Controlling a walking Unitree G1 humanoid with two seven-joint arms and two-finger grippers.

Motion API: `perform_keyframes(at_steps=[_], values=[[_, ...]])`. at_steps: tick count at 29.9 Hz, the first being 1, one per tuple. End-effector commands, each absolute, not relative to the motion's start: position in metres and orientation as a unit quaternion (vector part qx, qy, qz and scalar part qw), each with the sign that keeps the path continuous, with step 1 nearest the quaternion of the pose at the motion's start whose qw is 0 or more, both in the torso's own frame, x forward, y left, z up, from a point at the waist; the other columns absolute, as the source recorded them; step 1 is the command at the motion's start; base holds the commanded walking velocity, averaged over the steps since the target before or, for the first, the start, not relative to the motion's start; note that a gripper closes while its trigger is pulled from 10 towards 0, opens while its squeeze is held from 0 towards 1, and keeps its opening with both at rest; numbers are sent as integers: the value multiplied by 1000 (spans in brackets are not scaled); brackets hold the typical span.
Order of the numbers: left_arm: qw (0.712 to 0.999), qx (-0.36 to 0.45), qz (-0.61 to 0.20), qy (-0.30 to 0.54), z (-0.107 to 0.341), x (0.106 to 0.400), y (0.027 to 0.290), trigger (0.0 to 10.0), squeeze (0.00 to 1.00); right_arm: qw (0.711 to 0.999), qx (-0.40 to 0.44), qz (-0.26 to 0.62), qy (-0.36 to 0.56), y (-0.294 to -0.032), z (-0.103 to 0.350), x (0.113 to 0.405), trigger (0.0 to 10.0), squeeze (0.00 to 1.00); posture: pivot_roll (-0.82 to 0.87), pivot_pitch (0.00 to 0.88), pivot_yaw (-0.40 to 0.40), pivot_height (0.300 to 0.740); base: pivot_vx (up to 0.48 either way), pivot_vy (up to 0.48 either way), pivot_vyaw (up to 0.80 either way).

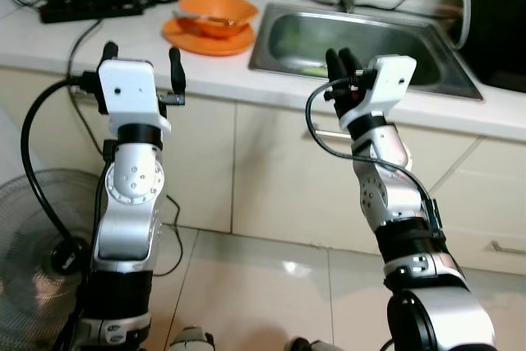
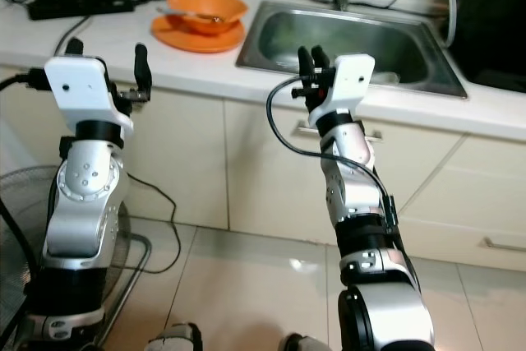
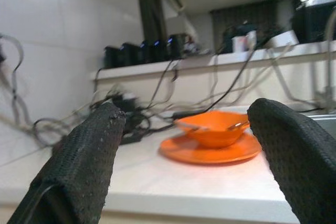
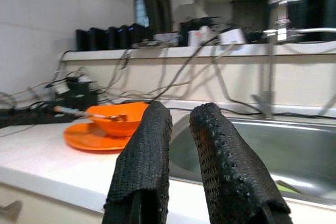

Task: Kitchen organization

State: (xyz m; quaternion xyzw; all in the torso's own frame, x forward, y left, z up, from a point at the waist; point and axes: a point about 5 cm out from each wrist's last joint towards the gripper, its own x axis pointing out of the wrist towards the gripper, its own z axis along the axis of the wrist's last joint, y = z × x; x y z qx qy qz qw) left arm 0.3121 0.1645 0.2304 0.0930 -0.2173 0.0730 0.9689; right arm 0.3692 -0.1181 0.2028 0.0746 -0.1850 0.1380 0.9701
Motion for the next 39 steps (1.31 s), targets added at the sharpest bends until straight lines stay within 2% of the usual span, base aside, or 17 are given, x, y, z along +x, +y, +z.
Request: perform_keyframes(at_steps=[1, 30, 39], values=[[969, 95, 63, -218, 233, 312, 160, 10000, 0, 970, 75, 136, -187, -122, 205, 370, 10000, 0, 16, 74, -46, 740, 0, 0, 0], [970, 93, 66, -217, 233, 310, 159, 10000, 0, 970, 77, 148, -177, -115, 198, 366, 10000, 0, 15, 93, -56, 740, 17, 0, 0], [968, 92, 71, -221, 236, 309, 161, 10000, 0, 969, 77, 153, -177, -114, 199, 366, 10000, 0, 17, 97, -57, 740, 207, 0, 0]])
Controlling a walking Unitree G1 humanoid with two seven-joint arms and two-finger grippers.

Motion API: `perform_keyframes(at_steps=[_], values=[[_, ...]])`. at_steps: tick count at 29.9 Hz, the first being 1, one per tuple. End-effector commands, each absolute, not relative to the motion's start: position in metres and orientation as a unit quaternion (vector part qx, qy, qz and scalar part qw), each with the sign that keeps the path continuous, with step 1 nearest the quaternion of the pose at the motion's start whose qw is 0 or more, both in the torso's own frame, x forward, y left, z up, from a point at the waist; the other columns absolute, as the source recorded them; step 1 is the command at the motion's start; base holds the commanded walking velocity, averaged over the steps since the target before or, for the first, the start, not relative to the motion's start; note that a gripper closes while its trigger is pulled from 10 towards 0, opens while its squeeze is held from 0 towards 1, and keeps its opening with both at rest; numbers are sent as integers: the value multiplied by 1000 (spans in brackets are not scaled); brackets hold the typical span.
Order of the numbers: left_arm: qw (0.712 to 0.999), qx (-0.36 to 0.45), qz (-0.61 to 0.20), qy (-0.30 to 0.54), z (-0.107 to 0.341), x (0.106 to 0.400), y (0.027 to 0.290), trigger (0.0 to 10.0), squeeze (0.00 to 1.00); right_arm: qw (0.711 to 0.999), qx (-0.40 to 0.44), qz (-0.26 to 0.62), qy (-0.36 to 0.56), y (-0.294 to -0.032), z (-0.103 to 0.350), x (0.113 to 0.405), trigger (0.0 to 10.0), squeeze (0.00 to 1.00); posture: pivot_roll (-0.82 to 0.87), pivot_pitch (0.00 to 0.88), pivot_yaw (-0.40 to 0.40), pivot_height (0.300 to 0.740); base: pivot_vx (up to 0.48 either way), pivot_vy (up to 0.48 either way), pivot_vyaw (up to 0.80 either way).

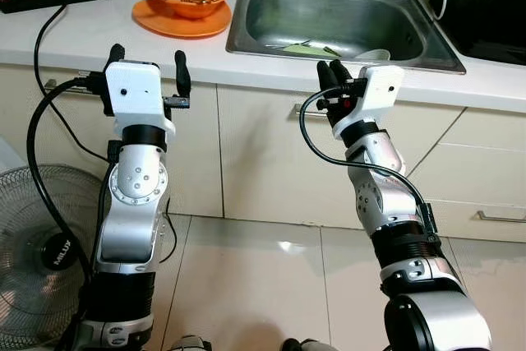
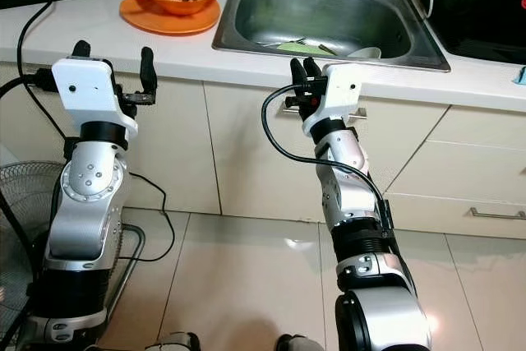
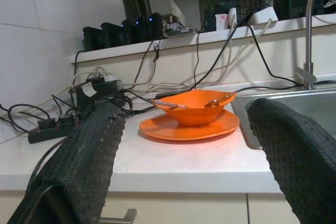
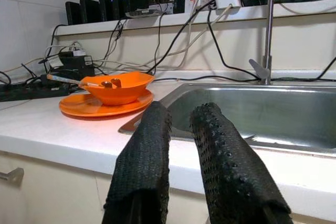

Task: Kitchen organization

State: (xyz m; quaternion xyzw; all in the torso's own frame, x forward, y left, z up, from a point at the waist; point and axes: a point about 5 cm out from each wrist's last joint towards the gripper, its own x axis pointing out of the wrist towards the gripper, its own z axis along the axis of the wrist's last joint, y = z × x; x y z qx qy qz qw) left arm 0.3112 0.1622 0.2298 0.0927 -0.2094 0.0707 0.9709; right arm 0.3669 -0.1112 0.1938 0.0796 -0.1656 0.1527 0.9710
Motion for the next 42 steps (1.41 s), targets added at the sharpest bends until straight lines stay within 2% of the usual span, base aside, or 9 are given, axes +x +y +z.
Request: perform_keyframes(at_steps=[1, 8, 12, 23, 27, 42], values=[[968, 93, 72, -222, 236, 309, 161, 10000, 0, 969, 68, 154, -180, -113, 199, 365, 10000, 0, 17, 97, -57, 740, 311, 0, 0], [968, 93, 74, -220, 236, 308, 162, 10000, 0, 968, 51, 163, -184, -111, 199, 364, 10000, 0, 18, 99, -57, 740, 313, 0, 157], [969, 94, 73, -218, 235, 309, 162, 10000, 0, 969, 75, 152, -181, -114, 199, 365, 10000, 0, 18, 98, -56, 740, 317, 0, 139], [969, 96, 72, -215, 235, 310, 162, 10000, 0, 972, 71, 145, -172, -115, 198, 367, 10000, 0, 18, 99, -55, 740, 342, 0, 0], [969, 95, 72, -215, 235, 310, 162, 10000, 0, 971, 76, 144, -174, -117, 198, 367, 10000, 0, 18, 99, -55, 740, 352, 0, -775], [969, 97, 72, -217, 237, 310, 162, 10000, 0, 969, 77, 153, -179, -114, 200, 367, 10000, 0, 22, 92, -54, 740, 365, 0, 0]])
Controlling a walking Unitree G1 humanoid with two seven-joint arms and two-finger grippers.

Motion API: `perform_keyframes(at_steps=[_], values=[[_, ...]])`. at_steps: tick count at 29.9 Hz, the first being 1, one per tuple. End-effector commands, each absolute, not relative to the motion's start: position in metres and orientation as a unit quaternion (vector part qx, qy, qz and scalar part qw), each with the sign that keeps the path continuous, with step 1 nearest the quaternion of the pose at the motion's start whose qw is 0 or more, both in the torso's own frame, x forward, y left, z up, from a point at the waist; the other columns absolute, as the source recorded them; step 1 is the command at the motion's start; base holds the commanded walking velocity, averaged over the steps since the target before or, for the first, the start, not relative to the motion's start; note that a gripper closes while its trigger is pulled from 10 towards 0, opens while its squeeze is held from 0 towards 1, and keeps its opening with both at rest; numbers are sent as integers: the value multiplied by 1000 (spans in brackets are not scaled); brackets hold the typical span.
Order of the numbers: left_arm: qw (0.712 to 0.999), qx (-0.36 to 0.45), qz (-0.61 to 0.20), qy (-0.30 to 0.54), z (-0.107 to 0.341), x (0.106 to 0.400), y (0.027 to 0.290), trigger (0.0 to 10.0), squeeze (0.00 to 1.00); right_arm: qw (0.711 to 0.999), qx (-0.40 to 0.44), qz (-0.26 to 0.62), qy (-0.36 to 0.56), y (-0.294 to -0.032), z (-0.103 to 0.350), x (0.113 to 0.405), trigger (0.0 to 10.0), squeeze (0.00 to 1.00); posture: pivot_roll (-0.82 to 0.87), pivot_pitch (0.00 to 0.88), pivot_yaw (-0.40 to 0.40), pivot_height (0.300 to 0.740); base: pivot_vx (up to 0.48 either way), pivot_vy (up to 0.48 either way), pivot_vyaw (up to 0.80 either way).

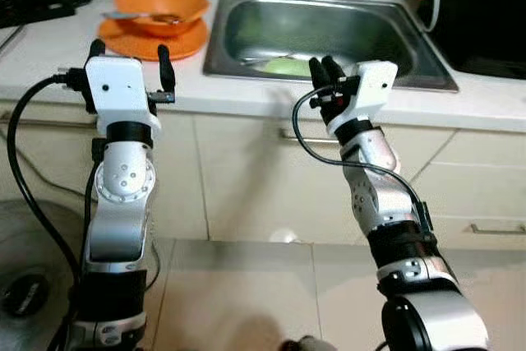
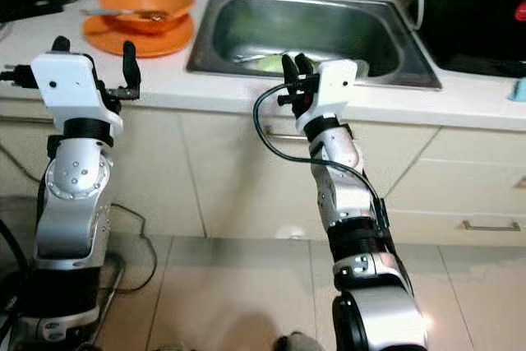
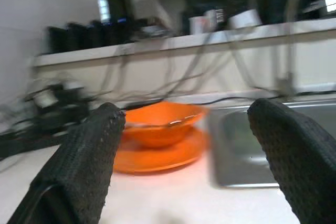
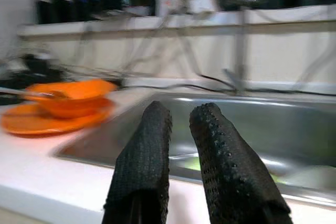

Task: Kitchen organization

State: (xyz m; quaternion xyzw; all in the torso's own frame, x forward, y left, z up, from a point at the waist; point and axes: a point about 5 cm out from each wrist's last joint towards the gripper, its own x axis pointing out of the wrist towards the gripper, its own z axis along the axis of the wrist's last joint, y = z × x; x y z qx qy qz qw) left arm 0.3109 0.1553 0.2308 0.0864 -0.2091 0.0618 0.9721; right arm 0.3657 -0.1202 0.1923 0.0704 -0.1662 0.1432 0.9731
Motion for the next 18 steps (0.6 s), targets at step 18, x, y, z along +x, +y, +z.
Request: perform_keyframes(at_steps=[18], values=[[969, 95, 69, -218, 237, 310, 161, 10000, 0, 968, 72, 158, -182, -114, 200, 366, 10000, 0, 20, 91, -54, 740, 370, 0, 178]])
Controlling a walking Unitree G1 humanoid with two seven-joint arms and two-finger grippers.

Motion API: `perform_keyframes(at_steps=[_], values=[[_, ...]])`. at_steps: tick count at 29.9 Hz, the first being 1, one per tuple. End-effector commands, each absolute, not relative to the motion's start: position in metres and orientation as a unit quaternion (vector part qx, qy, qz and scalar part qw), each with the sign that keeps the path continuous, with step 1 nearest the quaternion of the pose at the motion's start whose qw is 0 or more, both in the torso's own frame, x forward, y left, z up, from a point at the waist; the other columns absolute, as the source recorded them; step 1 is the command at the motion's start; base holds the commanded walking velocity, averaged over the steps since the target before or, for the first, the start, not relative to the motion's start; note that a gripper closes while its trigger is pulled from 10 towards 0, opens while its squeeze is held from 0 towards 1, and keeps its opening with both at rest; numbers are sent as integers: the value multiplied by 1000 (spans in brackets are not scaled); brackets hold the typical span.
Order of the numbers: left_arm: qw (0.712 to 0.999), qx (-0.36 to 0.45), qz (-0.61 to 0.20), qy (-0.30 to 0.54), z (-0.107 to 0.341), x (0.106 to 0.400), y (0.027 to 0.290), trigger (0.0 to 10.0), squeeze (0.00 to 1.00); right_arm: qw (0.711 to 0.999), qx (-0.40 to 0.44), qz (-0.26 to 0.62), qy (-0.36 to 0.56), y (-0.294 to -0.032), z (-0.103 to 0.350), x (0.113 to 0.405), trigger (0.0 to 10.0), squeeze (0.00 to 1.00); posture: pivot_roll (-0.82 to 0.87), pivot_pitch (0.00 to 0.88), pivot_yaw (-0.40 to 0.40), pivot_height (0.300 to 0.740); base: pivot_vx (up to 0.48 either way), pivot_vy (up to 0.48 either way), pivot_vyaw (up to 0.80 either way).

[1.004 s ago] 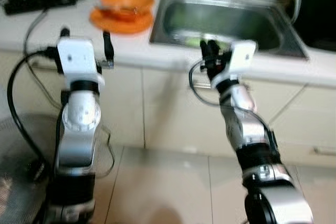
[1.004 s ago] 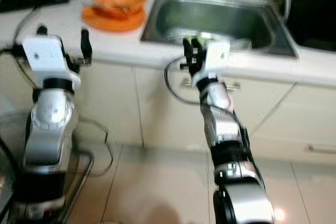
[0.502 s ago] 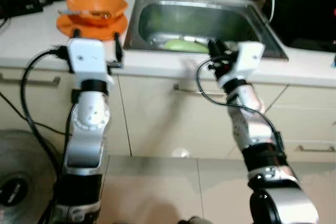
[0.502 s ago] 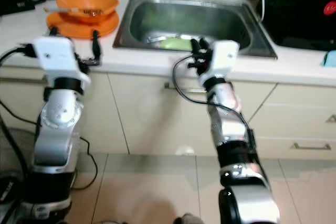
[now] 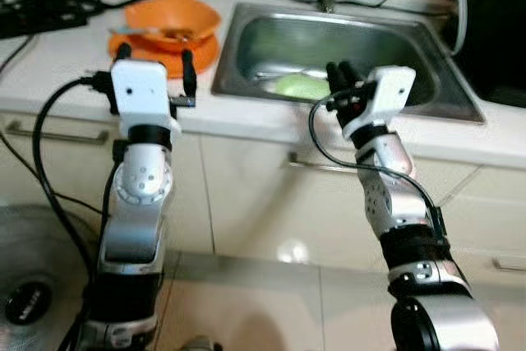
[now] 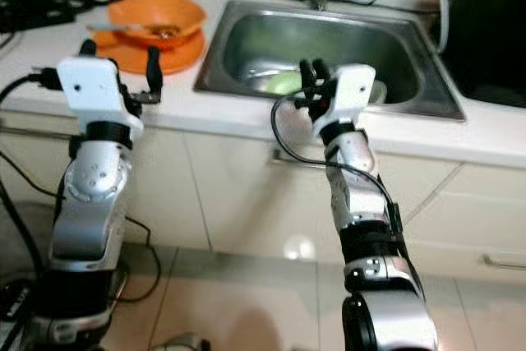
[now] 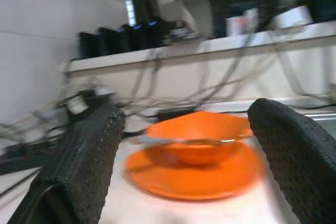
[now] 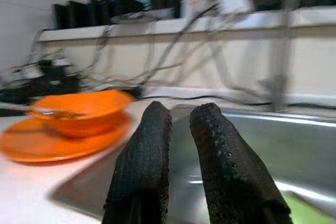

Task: Kitchen organization

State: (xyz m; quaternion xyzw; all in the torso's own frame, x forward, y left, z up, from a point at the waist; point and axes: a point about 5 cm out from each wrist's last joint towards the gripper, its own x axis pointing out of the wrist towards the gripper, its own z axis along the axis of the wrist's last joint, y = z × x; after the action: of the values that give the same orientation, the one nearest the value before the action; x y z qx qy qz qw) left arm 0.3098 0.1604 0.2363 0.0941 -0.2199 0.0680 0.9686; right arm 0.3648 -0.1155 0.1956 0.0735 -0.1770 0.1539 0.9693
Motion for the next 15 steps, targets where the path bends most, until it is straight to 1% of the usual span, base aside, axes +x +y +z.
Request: perform_keyframes(at_steps=[1, 15], values=[[969, 95, 70, -217, 237, 310, 161, 10000, 0, 968, 69, 158, -182, -114, 200, 365, 10000, 0, 20, 91, -54, 740, 368, 0, 0], [969, 95, 70, -217, 237, 310, 161, 10000, 0, 969, 71, 155, -178, -115, 199, 366, 10000, 0, 22, 95, -54, 740, 372, 0, 0]])
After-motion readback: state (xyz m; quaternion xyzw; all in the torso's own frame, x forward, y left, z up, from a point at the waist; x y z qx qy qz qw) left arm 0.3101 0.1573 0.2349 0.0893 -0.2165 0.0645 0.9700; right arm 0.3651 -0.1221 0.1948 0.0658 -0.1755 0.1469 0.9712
